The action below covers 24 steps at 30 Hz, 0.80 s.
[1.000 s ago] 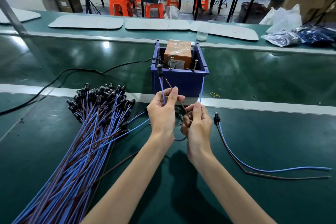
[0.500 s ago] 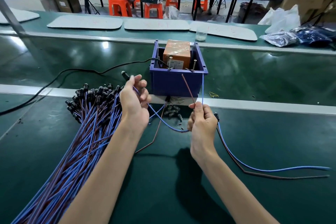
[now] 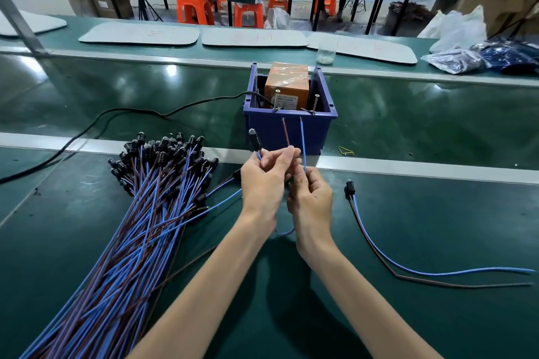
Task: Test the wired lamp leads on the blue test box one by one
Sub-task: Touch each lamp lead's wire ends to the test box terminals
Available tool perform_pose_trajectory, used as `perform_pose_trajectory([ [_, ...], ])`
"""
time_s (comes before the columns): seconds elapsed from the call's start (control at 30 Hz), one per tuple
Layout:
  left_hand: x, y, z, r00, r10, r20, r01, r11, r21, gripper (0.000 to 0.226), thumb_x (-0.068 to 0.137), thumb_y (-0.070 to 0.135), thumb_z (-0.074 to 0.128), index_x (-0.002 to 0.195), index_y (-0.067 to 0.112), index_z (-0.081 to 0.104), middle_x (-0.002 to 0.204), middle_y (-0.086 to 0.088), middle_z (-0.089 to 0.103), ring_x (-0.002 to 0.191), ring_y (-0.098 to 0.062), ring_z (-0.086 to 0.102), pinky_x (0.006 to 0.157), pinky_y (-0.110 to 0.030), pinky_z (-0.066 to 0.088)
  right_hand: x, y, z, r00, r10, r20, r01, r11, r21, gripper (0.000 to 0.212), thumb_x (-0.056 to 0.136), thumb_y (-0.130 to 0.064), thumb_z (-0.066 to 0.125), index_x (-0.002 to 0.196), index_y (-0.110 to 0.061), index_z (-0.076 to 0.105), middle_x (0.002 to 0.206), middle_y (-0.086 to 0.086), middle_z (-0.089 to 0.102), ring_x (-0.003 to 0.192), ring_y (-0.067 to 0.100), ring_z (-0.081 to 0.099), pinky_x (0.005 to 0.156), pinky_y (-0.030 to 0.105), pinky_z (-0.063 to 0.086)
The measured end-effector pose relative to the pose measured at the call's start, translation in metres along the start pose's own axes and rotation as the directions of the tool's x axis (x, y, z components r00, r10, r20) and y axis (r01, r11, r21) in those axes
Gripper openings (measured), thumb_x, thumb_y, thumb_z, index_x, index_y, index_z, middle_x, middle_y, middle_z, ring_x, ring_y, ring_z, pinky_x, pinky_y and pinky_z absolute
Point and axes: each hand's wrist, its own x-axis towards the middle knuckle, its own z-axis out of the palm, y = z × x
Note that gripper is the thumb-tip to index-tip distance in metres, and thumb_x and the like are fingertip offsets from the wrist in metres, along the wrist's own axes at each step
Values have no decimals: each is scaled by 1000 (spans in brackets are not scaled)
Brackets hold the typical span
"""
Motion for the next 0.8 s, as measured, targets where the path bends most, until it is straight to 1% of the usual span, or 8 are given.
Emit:
perform_pose_trajectory([
  [0.1, 2, 1, 0, 999, 30, -36, -31, 999, -15, 7, 90, 3, 62, 83, 3, 62, 67, 7, 71, 65, -4, 68, 55, -15, 52, 0, -1, 0, 1000, -10, -19, 10, 1000, 7, 29, 102, -19, 45, 77, -19, 58, 50, -9, 48, 42, 5, 41, 42, 19, 38],
  [0.2, 10, 5, -1, 992, 79, -94, -82, 996, -19, 33, 92, 2, 59, 67, 16, 43, 72, 6, 70, 57, -5, 64, 58, -18, 52, 8, -4, -4, 997, 3, -78, -2, 1000, 16, 28, 105, -19, 37, 91, -19, 61, 55, -5, 62, 49, 6, 57, 50, 20, 49],
  [0.23, 14, 7, -2, 990, 89, -106, -92, 996, -23, 36, 93, 2, 58, 68, 17, 38, 75, 5, 69, 54, -5, 61, 59, -19, 51, 12, -5, -7, 994, 11, -106, -11, 1000, 8, 28, 105, -19, 36, 92, -21, 61, 58, -6, 62, 50, 4, 56, 50, 18, 47],
  [0.3, 21, 10, -4, 988, 85, -131, -89, 996, -28, 37, 95, 3, 55, 70, 17, 33, 79, 1, 67, 46, -3, 55, 56, -19, 49, 20, -6, -12, 987, 23, -162, -25, 1000, -16, 28, 105, -20, 36, 93, -26, 61, 59, -7, 50, 46, 2, 43, 45, 18, 37],
  [0.4, 31, 12, -8, 989, 21, -144, -34, 996, -85, 39, 95, 3, 55, 73, 18, 27, 80, -3, 65, 39, -4, 45, 45, -14, 40, 31, -9, -17, 973, 49, -226, -53, 998, -13, 28, 105, -29, 37, 96, -26, 63, 60, -7, 34, 40, 2, 30, 41, 19, 30],
  [0.47, 36, 13, -9, 992, -32, -124, 17, 992, -125, 37, 94, 2, 56, 73, 18, 31, 77, -5, 65, 38, -4, 41, 42, -12, 35, 37, -11, -19, 970, 47, -240, -47, 999, 6, 34, 104, -34, 37, 96, -21, 66, 56, -10, 32, 39, 3, 29, 39, 18, 30],
  [0.63, 41, 14, -8, 989, -107, -104, 98, 991, -94, 13, 92, 2, 60, 87, 12, 54, 68, -1, 69, 40, -1, 37, 41, -10, 32, 47, -17, -21, 976, -16, -217, 18, 1000, 8, 28, 103, -19, 39, 87, -21, 62, 49, -10, 37, 44, 6, 31, 41, 17, 31],
  [0.8, 42, 12, -10, 982, -87, -167, 85, 996, -20, 17, 93, 6, 60, 78, 14, 64, 71, 2, 67, 42, 0, 36, 46, -10, 33, 53, -22, -23, 971, -35, -238, 37, 999, 5, 28, 99, -13, 43, 77, -18, 59, 44, -9, 50, 43, 5, 41, 42, 19, 33],
])
